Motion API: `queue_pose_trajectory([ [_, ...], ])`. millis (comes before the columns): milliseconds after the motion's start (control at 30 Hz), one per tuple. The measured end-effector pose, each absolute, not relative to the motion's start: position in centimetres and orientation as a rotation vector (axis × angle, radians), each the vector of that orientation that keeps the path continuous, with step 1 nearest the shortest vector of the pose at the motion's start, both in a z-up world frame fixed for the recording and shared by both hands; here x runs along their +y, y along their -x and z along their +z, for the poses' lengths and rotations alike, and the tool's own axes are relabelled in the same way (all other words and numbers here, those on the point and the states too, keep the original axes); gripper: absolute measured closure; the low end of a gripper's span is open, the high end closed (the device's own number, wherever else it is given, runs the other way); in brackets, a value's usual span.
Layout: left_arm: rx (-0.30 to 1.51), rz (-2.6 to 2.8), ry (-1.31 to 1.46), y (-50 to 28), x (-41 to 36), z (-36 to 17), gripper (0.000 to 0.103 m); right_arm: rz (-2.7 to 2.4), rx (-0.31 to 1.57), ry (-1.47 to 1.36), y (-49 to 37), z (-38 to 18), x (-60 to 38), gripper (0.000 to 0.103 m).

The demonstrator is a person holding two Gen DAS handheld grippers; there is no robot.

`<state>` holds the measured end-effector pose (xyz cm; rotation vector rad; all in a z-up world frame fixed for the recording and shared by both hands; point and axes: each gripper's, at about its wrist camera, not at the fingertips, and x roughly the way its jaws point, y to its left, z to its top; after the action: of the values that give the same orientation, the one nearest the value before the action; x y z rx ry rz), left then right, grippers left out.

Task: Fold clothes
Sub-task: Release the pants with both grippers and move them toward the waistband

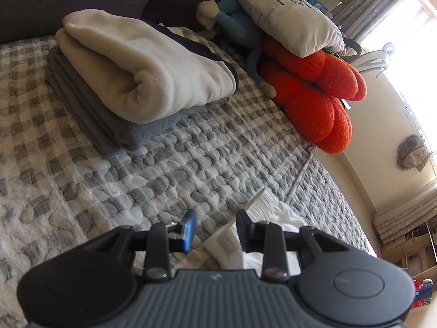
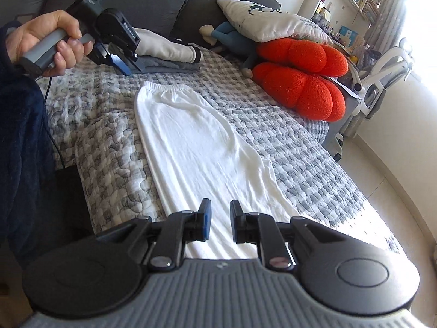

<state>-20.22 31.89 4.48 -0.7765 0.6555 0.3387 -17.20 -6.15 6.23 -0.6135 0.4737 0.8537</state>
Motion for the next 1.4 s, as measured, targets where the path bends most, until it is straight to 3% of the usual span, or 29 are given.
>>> queue_pose_trajectory([
  [200,0.61,0.217,0.734,17.1,29.4,7.5,0.072,0.762,0.506,0.457,12.8,7.3,-5.6,0.087],
  [300,0.635,0.11,0.7,13.4,26.1,8.6,0.069,0.769,0.658,0.211,7.8,8.1,-5.4,0.087],
  [367,0.711,0.077,0.689,10.1,23.6,8.2,0.069,0.764,0.773,0.074,4.3,7.9,-4.8,0.08],
  [500,0.79,0.132,0.576,7.1,21.1,5.5,0.069,0.721,0.943,-0.138,-2.1,6.3,-4.0,0.078],
  [733,0.831,0.187,0.532,7.7,23.2,2.8,0.073,0.715,1.074,-0.146,-4.8,3.2,-1.5,0.078],
  [833,0.844,0.204,0.54,7.8,23.4,2.6,0.073,0.719,1.096,-0.177,-5.3,2.7,-1.3,0.078],
  [900,0.85,0.204,0.537,7.9,23.5,2.4,0.073,0.693,1.078,-0.145,-5.1,2.7,-1.0,0.093],
  [967,0.854,0.21,0.541,7.9,23.6,2.4,0.073,0.675,1.051,-0.137,-5.1,2.9,-1.1,0.097],
  [1167,0.855,0.253,0.587,8.3,24.3,2.1,0.078,0.596,0.901,-0.144,-4.7,4.4,-2.1,0.099],
  [1400,0.843,0.282,0.603,8.7,24.9,2.1,0.083,0.65,0.909,-0.076,-5.5,1.8,-1.3,0.098],
])
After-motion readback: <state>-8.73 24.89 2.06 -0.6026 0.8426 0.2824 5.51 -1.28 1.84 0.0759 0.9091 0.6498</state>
